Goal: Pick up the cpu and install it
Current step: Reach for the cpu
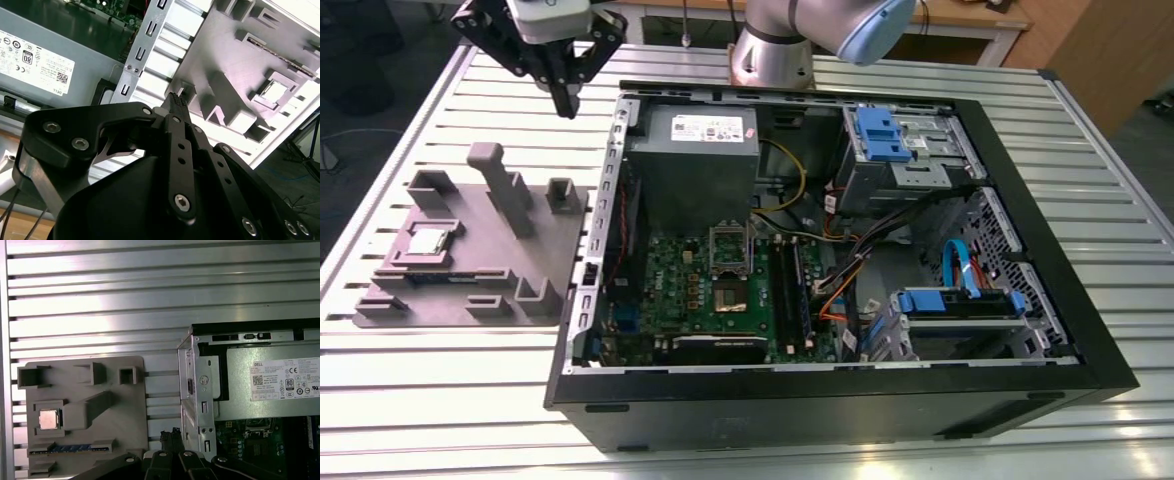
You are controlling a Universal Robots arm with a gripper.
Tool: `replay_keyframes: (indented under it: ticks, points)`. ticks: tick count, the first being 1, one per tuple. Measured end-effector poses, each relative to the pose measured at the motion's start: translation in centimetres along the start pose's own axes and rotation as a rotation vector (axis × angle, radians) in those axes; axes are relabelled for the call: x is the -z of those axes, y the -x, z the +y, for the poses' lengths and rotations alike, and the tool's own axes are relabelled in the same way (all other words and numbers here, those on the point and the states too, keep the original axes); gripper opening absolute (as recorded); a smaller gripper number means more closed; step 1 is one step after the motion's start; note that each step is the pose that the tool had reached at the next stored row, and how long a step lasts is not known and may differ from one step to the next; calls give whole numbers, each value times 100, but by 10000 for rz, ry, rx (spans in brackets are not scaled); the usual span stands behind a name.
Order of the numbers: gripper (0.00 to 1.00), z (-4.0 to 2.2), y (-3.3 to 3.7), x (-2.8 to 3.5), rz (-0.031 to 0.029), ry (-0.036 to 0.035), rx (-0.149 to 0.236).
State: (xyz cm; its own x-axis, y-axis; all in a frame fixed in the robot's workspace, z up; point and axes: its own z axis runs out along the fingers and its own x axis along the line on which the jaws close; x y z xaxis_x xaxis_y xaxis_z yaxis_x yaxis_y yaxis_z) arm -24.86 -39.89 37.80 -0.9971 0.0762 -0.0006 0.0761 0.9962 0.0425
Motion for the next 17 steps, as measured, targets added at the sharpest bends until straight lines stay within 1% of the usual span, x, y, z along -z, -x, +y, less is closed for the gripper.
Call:
replay_keyframes:
  ticks: [17]
  points:
    - [11, -6, -69, -14, 29, -2, -1]
